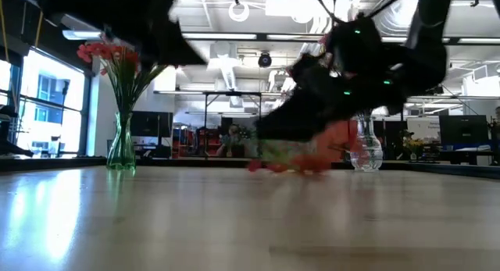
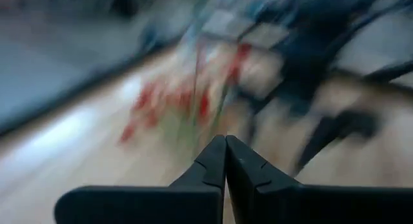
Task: Sort flowers into vase by color
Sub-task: Put the red flowers into the green vase
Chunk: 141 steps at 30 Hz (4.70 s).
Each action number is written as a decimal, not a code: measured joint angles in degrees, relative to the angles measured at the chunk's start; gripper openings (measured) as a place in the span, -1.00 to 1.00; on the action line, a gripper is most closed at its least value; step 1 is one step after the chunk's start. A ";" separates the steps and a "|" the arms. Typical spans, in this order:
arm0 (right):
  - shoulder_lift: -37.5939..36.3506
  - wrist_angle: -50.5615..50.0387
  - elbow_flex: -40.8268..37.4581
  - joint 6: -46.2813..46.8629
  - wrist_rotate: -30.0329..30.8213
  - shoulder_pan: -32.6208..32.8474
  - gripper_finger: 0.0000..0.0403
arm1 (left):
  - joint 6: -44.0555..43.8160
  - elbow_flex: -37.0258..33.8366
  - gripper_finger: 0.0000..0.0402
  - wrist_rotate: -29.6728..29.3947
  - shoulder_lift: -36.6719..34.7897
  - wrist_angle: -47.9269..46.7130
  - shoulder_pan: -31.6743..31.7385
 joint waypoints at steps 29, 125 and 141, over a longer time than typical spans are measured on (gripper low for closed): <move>-34.38 -33.29 -6.79 1.80 26.19 10.23 0.31 | 3.28 5.12 -0.23 25.51 31.57 8.46 9.19; 2.26 16.64 12.08 -3.84 1.70 3.03 -0.61 | 18.85 -5.62 -0.80 3.22 15.04 31.18 -1.14; 1.17 8.68 12.12 3.15 -5.23 -1.22 -0.98 | 17.16 -4.29 -0.17 10.40 15.12 23.59 3.54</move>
